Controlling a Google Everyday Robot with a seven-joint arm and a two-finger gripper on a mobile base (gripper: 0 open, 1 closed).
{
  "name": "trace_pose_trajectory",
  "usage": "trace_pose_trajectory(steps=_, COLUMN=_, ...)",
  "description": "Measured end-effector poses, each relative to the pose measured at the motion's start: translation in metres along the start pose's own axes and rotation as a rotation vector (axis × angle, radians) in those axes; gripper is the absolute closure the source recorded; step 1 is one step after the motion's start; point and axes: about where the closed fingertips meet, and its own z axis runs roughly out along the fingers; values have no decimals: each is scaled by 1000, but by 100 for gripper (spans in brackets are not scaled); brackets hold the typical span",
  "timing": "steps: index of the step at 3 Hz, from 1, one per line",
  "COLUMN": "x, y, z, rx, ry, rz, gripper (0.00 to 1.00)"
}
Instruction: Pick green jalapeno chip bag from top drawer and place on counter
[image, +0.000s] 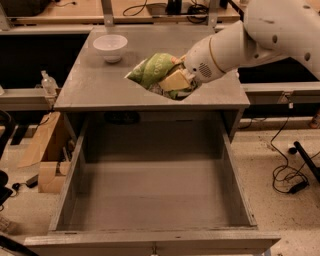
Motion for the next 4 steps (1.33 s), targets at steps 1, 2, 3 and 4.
trace_pose_trajectory(steps=1, x=-12, y=-45, z=10, rx=59, ry=-18, rz=38, gripper=100)
trace_pose_trajectory(steps=2, x=-17, y=-93, z=19, rx=143, ry=-34, rz=97, gripper=100)
trace_pose_trajectory(steps=3, x=-5, y=-126, z=27, rx=236, ry=-10, rz=153, gripper=100)
trace_pose_trajectory(steps=4, x=-5, y=-128, z=28, rx=244, ry=-13, rz=163, gripper=86)
